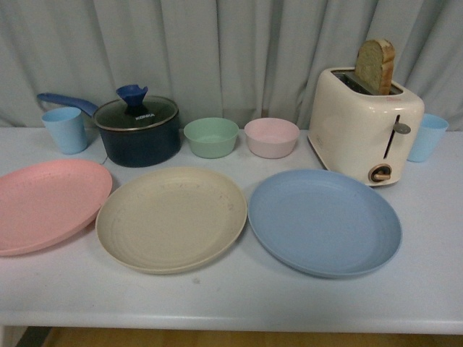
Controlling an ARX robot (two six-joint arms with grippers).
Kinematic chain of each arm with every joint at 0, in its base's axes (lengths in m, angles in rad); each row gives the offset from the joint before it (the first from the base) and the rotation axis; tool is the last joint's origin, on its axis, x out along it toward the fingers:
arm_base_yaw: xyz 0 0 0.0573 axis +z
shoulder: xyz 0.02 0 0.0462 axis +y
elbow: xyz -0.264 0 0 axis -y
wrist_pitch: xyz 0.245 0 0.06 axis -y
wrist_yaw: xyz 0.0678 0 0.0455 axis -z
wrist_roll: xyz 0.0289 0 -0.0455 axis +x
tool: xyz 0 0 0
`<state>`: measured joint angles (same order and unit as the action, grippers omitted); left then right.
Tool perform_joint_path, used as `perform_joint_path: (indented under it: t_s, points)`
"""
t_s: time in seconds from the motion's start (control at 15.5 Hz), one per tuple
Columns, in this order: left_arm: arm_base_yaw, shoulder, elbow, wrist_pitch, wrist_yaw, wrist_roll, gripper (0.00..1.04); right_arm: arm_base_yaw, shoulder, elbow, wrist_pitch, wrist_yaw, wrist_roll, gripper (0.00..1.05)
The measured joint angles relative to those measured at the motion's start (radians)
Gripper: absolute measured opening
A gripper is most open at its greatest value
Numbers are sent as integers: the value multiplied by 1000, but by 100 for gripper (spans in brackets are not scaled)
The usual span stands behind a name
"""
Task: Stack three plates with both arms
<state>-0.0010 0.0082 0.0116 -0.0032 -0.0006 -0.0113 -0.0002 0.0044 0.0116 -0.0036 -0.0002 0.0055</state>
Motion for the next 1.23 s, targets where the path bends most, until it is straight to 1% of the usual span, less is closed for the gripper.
perform_joint_path:
  t_s: [1.23]
  points:
    - [0,0,0,0,0,0,98,0,0,0,0,0,0,98]
